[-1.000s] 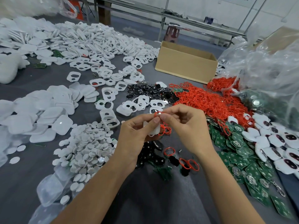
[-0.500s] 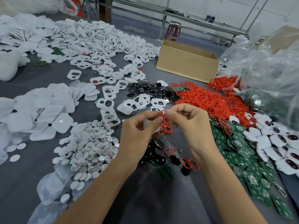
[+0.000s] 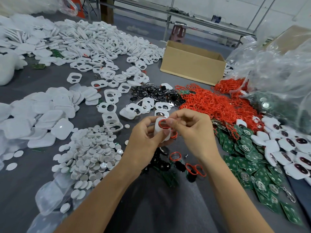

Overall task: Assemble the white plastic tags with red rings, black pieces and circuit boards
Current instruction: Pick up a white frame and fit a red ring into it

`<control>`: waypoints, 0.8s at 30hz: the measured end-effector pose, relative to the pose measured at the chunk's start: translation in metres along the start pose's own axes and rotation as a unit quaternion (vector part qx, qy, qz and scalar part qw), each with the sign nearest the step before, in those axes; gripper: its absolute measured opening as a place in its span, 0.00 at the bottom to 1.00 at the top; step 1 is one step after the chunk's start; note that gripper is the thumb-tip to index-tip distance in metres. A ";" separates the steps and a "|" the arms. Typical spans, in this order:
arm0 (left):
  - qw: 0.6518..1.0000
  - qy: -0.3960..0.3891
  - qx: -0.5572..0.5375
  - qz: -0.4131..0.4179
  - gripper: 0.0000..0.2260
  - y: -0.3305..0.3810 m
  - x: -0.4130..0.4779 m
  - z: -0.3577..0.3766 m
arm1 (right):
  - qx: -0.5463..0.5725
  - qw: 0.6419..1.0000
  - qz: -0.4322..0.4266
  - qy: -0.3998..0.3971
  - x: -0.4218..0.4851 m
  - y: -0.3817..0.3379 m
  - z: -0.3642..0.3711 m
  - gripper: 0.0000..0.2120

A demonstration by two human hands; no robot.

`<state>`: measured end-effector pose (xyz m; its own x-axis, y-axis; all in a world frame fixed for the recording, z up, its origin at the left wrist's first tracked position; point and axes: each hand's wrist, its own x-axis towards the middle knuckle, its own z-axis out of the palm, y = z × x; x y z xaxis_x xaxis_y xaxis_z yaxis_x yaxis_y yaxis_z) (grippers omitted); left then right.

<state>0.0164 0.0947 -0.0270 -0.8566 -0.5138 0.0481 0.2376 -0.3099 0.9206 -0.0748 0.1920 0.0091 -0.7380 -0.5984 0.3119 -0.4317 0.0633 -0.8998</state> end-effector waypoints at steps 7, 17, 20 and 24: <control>1.000 -0.015 -0.021 0.001 0.07 -0.001 0.001 0.000 | -0.054 0.998 -0.028 0.032 -0.001 -0.003 0.002 0.05; 1.000 -0.028 -0.006 0.006 0.08 -0.004 0.001 -0.001 | -0.085 0.994 -0.043 0.054 -0.003 0.002 0.007 0.04; 1.000 -0.026 0.006 0.007 0.09 -0.004 0.001 -0.001 | -0.105 0.990 -0.062 0.073 -0.005 0.004 0.011 0.04; 1.000 -0.013 0.006 0.008 0.07 -0.004 0.001 0.000 | -0.145 0.980 -0.108 0.079 -0.006 0.006 0.011 0.05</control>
<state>0.0148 0.0958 -0.0300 -0.8640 -0.4983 0.0723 0.2455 -0.2915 0.9245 -0.0670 0.1867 -0.0012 -0.6743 -0.4927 0.5501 -0.6995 0.1871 -0.6898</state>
